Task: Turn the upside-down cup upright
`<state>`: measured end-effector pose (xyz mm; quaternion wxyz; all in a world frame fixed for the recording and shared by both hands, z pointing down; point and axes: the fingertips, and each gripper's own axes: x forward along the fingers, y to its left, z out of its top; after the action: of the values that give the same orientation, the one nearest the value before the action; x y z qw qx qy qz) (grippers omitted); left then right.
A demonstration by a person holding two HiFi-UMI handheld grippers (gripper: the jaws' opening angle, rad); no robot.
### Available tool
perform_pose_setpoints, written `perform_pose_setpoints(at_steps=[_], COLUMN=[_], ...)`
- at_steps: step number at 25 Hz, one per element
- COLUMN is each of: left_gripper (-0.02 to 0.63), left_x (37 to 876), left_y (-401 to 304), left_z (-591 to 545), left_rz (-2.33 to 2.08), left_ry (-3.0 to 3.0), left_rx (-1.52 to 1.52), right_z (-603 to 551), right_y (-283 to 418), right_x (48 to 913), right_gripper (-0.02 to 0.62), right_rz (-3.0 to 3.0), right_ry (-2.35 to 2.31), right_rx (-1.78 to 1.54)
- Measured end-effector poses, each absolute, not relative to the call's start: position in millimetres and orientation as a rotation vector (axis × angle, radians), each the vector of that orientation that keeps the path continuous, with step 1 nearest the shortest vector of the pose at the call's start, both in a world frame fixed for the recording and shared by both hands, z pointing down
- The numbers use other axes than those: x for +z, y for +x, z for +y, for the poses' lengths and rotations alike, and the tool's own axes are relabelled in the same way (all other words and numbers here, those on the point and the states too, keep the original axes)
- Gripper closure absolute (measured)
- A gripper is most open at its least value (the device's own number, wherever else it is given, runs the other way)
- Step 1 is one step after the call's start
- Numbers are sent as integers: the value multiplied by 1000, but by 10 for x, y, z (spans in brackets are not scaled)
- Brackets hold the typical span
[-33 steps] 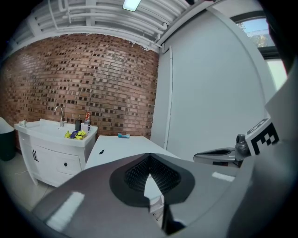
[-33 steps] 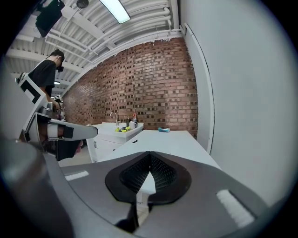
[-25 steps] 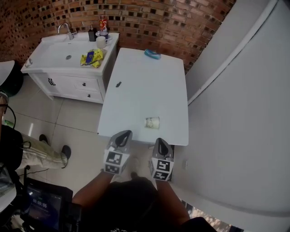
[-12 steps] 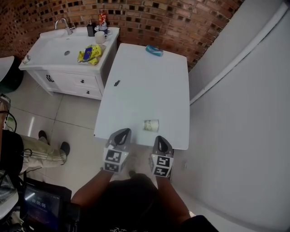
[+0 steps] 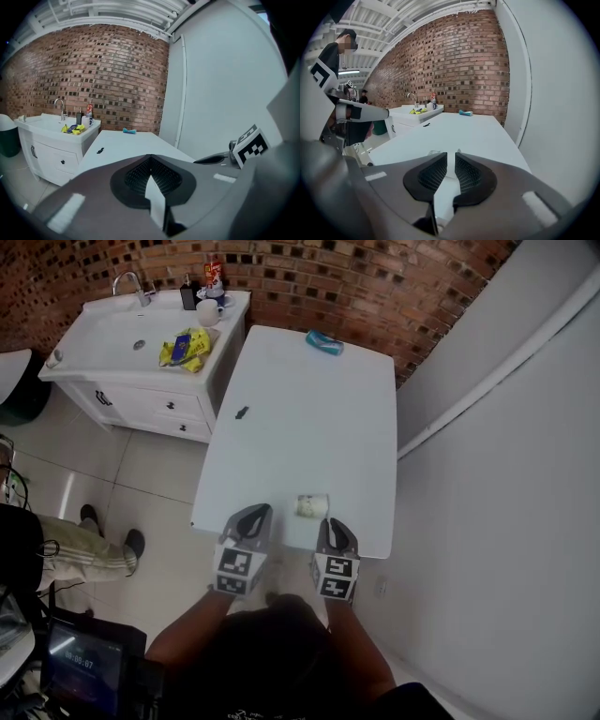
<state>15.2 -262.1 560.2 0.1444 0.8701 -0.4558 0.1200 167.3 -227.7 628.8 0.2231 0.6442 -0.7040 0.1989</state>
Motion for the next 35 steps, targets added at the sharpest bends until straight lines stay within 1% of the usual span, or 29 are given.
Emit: perform_pose_setpoints(at_steps=[12,20,22,23,35], left_gripper=[604,604,605,605,605], left_x=[5710,5730,5714,5713,5665], left_y=[159,283,321,326,204], left_z=[-2696,-2690,-2670,-2663,-2660], left_rz=[-1332,-1305,-1295,-1292,-1309], left_ry=[2477,2474,2477,2480,2490], left_rx=[380,388,386,386,393], right_z=[-2460,-2468,-2468,-2464,-2468], right_y=[1725,1731,1739,1730,1606], right_x=[6536,6660,6624,6616,6506], right_gripper=[529,528,562,566,572], right_rz=[-1976,-1975,-1980,-1983,-1999], right_ry=[1657,1628,1635,1635,1636], right_rx=[633,695,682,676,624])
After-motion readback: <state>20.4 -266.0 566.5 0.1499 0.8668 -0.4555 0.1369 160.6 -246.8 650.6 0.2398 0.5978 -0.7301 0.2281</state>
